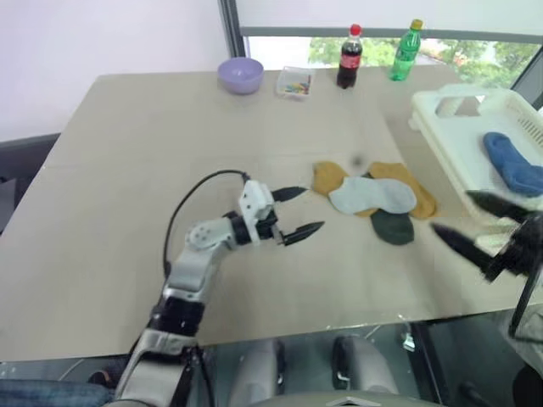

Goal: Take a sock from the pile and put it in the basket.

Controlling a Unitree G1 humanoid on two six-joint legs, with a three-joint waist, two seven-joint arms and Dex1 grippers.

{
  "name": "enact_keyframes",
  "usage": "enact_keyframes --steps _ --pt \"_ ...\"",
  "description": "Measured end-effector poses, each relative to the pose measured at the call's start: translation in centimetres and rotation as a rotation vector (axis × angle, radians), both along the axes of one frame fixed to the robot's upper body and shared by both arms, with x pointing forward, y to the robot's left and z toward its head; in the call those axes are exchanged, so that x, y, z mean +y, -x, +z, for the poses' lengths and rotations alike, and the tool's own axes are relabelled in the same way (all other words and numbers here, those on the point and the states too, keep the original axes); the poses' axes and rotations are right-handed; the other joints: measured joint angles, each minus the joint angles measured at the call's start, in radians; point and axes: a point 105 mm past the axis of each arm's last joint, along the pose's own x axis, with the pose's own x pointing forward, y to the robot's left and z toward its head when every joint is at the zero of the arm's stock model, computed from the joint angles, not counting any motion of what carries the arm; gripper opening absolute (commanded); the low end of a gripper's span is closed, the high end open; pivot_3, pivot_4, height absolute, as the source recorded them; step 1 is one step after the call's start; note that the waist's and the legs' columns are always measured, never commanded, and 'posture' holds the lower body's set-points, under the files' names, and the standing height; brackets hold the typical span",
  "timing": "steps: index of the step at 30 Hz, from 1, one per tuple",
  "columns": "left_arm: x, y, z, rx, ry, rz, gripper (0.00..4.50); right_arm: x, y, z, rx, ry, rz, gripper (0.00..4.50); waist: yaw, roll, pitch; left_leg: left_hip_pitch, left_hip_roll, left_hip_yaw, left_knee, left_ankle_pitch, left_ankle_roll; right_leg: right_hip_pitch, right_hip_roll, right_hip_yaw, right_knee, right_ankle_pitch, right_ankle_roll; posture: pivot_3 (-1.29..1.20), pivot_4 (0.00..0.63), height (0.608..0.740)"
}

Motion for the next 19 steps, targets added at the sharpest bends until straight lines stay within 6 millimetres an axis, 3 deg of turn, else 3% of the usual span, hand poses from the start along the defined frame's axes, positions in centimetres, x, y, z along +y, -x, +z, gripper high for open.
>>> enact_keyframes --steps 4,10,13,19 --pt "3.1 1.8 -1.6 0.089 -0.038 0.062 4.5 1.5 1.9 -3.6 0.086 -0.059 0.082 4.49 0.0 0.0 0.0 0.003 0.001 0.0 0.0 0.0 0.0 0.002 0.001 0.0 0.0 -0.003 -0.003 0.0 0.15 0.74" --pt "7.2 5.1 -4.0 0.181 -0.155 0.135 4.5 -0.6 3.8 -8.2 0.173 0.077 0.153 4.49 0.0 0.0 0.0 0.012 0.002 0.003 -0.001 -0.001 0.0 0.008 -0.003 0.001 0.0 -0.003 -0.003 0.0 0.15 0.74" --pt "8.8 5.9 -4.4 0.193 -0.179 0.183 4.5 -1.7 4.0 -9.0 0.139 0.109 0.172 4.49 0.001 0.0 0.0 0.012 0.003 0.002 -0.001 -0.001 0.0 0.008 -0.003 0.001 0.0 -0.003 -0.004 0.0 0.15 0.74" --pt "9.5 6.3 -3.9 0.135 -0.222 0.231 4.5 -3.0 3.3 -9.1 0.089 0.137 0.194 4.49 0.002 0.001 0.0 0.011 0.002 0.003 -0.002 -0.001 0.0 0.007 -0.003 0.001 0.0 -0.003 -0.004 0.0 0.15 0.74"
